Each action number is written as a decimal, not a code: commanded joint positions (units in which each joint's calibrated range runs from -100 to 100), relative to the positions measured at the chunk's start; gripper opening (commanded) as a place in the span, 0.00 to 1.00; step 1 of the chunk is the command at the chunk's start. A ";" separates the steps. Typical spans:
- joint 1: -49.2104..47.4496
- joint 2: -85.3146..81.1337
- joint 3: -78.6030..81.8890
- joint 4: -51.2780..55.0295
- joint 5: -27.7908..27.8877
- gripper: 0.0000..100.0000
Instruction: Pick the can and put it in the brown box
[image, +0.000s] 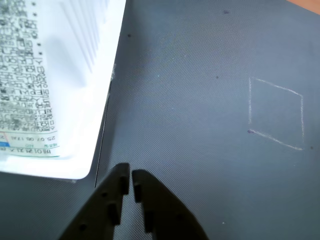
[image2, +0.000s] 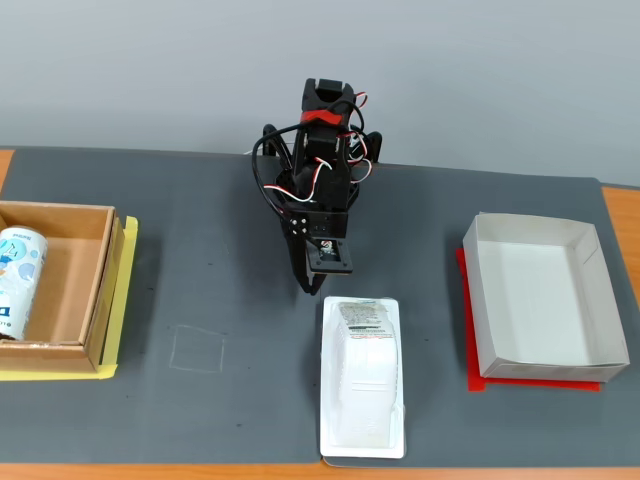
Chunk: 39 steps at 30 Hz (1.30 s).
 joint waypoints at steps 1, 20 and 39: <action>-0.20 -0.59 -1.44 2.50 -0.24 0.01; -3.37 -0.68 -5.06 14.12 -4.30 0.01; -2.80 -0.68 -5.06 14.12 -6.08 0.01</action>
